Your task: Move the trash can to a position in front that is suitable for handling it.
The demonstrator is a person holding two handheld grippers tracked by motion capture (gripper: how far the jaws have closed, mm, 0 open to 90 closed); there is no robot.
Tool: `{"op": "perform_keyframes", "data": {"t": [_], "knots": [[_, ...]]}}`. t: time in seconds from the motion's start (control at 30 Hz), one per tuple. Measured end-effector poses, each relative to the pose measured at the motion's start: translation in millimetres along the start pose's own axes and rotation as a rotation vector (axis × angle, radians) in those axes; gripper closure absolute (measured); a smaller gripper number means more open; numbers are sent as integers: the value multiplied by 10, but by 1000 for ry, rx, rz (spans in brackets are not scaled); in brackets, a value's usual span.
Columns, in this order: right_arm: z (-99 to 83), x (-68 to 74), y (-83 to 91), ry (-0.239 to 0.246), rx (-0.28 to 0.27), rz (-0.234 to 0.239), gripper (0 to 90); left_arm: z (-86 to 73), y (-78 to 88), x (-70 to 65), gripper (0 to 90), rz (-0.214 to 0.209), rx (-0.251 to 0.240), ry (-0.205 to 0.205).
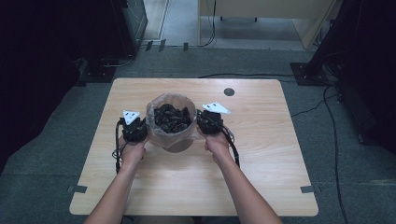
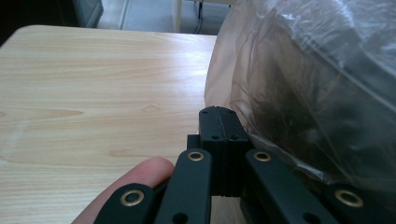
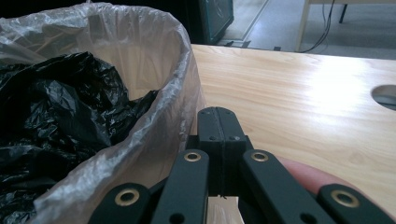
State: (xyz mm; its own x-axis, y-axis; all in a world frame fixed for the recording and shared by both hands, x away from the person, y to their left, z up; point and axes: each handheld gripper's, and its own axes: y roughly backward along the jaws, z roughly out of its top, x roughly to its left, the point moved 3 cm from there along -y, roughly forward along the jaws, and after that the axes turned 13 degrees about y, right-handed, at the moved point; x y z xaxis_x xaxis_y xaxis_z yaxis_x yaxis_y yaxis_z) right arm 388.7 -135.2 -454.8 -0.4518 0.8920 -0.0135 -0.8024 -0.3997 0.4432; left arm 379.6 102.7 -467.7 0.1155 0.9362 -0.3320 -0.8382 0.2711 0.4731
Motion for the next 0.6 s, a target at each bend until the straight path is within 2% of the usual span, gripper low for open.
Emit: {"op": "perform_keyframes", "data": {"t": [0.07, 0.17, 0.23, 0.3, 0.33, 0.43, 0.6], "knots": [[-16, -12, 31, -6, 1, -2, 900, -11, 3, -27, 900, -4, 0, 8], [-78, -62, 160, -14, 5, -14, 900, -63, 27, -139, 900, -20, 4, 8], [-95, -75, 195, -12, 5, -17, 900, -77, 35, -166, 900, -25, 7, 0], [-150, -119, 306, -8, 7, -23, 900, -123, 62, -249, 900, -37, 12, -11], [-164, -130, 337, -7, 9, -24, 900, -123, 62, -249, 900, -37, 12, -11], [-232, -181, 462, -20, 6, -25, 900, -199, 107, -379, 900, -57, 21, -21], [-308, -235, 603, -36, 4, -30, 900, -252, 140, -493, 900, -74, 21, -11]]}}
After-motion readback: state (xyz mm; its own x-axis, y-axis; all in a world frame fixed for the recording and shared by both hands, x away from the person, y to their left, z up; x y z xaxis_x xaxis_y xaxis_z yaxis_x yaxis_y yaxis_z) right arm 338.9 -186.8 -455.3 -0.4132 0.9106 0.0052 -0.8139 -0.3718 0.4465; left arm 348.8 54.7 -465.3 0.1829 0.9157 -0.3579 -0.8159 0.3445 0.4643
